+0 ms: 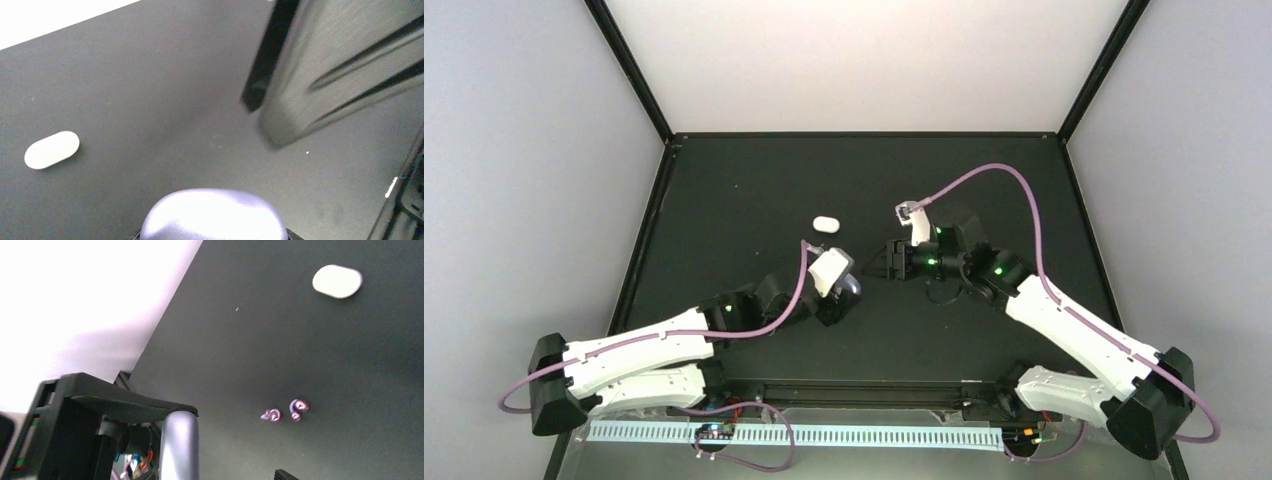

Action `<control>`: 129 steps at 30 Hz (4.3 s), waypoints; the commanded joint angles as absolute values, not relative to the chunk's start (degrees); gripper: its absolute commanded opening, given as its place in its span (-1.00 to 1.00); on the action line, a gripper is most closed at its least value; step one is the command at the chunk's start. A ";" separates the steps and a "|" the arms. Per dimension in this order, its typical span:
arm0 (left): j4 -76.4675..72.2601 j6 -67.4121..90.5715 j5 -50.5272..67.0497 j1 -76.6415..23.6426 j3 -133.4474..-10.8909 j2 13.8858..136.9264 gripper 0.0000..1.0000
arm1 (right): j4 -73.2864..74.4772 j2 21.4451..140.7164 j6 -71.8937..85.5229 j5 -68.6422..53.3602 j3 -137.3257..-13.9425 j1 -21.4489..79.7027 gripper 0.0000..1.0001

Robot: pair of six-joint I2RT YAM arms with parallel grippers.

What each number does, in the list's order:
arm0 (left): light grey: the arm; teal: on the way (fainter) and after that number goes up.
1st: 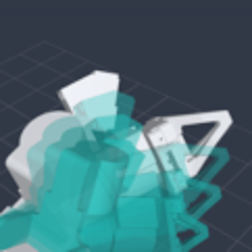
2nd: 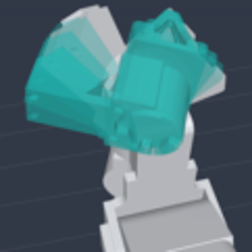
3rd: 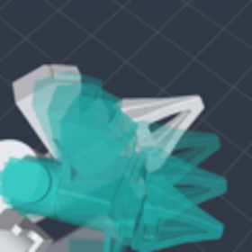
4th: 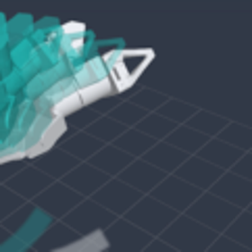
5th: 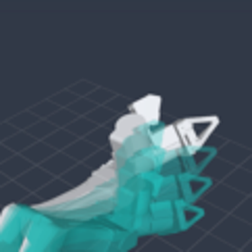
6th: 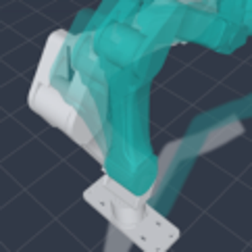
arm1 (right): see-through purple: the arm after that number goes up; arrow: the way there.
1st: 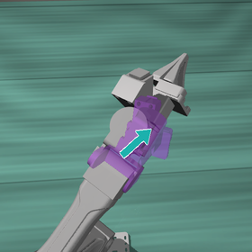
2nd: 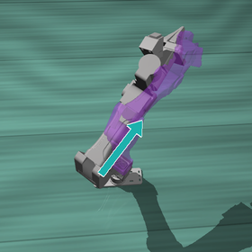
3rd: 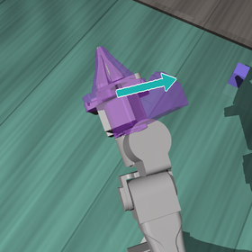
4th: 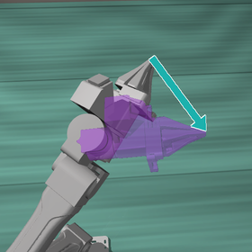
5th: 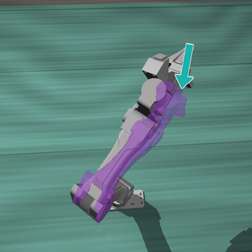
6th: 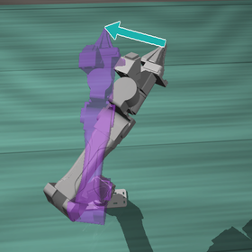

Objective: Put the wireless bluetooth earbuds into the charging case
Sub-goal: Pick up the charging case at the center of the board.

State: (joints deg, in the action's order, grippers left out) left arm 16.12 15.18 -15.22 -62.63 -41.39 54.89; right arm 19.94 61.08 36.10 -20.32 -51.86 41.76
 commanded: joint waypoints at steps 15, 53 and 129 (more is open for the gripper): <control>6.15 5.63 -10.28 -66.34 -44.83 58.55 0.11 | 25.65 68.48 32.06 -30.19 -57.84 42.93 0.08; -3.61 8.73 11.31 -65.87 -36.54 42.91 0.97 | 27.28 51.15 16.60 -32.75 -57.63 45.38 -0.84; -5.98 11.29 40.56 -61.61 -49.72 59.64 -0.92 | 31.53 42.18 8.46 -40.00 -57.41 45.43 -0.53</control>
State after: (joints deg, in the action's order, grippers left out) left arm -5.67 11.99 39.05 -61.19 -47.51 59.68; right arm 33.50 43.31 7.86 -45.23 -55.90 45.63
